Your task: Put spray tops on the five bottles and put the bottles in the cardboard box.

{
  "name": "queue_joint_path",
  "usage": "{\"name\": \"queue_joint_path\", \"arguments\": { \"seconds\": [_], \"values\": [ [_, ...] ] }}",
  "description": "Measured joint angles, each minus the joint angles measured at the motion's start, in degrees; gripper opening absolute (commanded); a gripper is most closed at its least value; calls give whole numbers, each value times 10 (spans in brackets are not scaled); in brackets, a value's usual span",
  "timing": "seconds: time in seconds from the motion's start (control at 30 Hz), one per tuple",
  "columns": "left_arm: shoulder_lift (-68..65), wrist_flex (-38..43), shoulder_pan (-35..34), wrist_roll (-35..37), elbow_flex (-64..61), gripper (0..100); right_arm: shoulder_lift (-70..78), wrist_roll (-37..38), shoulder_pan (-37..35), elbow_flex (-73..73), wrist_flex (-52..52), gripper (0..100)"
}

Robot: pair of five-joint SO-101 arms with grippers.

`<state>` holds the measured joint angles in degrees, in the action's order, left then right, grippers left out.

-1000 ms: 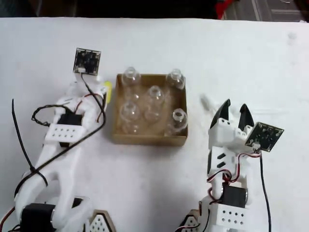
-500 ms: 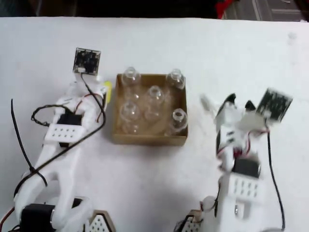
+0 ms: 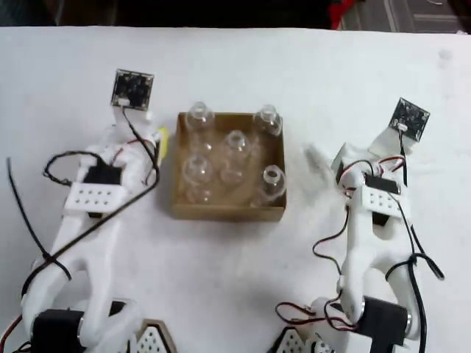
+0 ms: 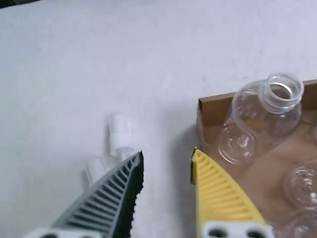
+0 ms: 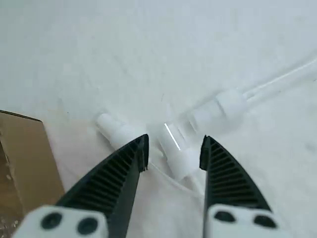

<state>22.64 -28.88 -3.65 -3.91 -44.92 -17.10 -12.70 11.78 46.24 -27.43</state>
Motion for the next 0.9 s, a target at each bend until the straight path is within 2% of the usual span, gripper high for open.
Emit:
{"name": "queue_joint_path", "arguments": {
  "seconds": [0.17,0.3,0.43,0.6,0.7,0.9],
  "values": [
    [-84,-96,-35,0,104,155,6,0,-2,-3,20,149],
    [-212,-192,-42,0,239,155,6,0,-1,27,89,151],
    [-339,-347,-62,0,444,155,6,0,-2,61,156,152],
    [-496,-514,-85,0,717,155,6,0,-1,64,173,152],
    [-587,-564,-94,0,863,157,6,0,-2,64,173,152],
    [-765,-614,-93,0,1106,156,6,0,-1,64,173,152]
  ]
}}
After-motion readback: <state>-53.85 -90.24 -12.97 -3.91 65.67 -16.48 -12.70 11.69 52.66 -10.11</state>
